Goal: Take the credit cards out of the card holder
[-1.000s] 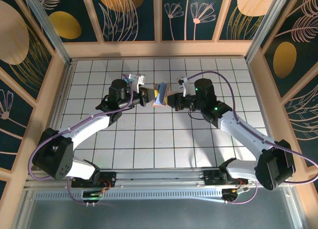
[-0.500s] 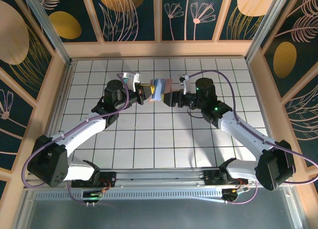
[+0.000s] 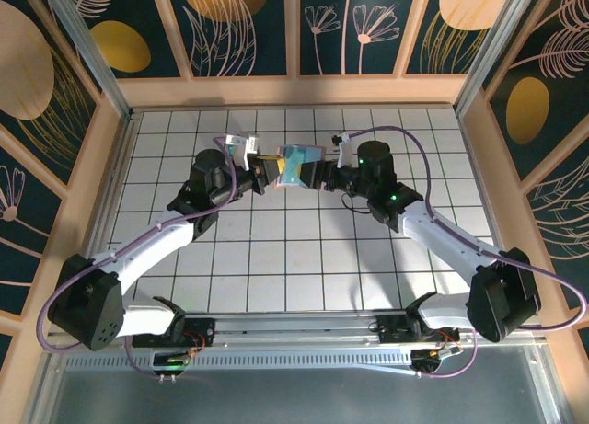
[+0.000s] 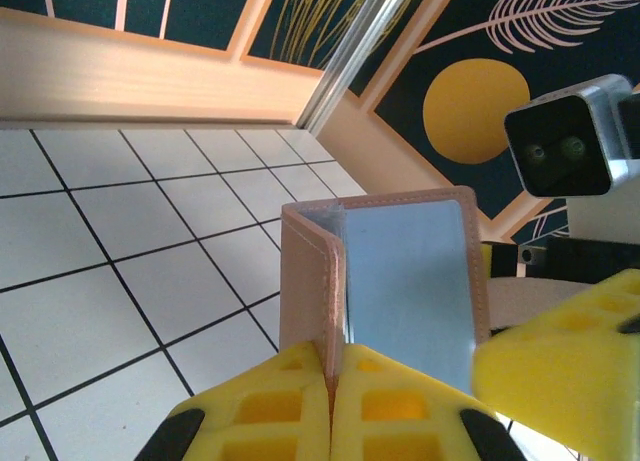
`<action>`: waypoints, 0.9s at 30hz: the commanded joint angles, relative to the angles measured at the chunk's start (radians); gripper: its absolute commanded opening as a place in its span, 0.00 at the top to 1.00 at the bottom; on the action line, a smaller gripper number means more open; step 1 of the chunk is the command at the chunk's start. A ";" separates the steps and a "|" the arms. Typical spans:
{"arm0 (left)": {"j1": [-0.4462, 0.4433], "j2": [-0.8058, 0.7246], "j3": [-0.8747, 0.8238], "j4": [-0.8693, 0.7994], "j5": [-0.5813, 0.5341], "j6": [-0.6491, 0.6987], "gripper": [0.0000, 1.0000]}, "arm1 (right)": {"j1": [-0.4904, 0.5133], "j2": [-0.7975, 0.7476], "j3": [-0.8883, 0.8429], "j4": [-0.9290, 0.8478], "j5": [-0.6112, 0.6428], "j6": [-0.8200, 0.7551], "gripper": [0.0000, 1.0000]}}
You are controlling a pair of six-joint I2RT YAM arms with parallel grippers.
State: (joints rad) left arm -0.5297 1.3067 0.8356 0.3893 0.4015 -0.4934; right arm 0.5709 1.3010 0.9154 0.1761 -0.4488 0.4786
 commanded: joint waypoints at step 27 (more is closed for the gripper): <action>-0.004 0.032 0.000 0.048 0.081 -0.060 0.37 | -0.013 -0.048 0.012 0.042 -0.067 0.003 1.00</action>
State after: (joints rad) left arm -0.5297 1.3334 0.8299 0.4156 0.4664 -0.5587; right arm 0.5625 1.2835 0.9157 0.1604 -0.4736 0.4778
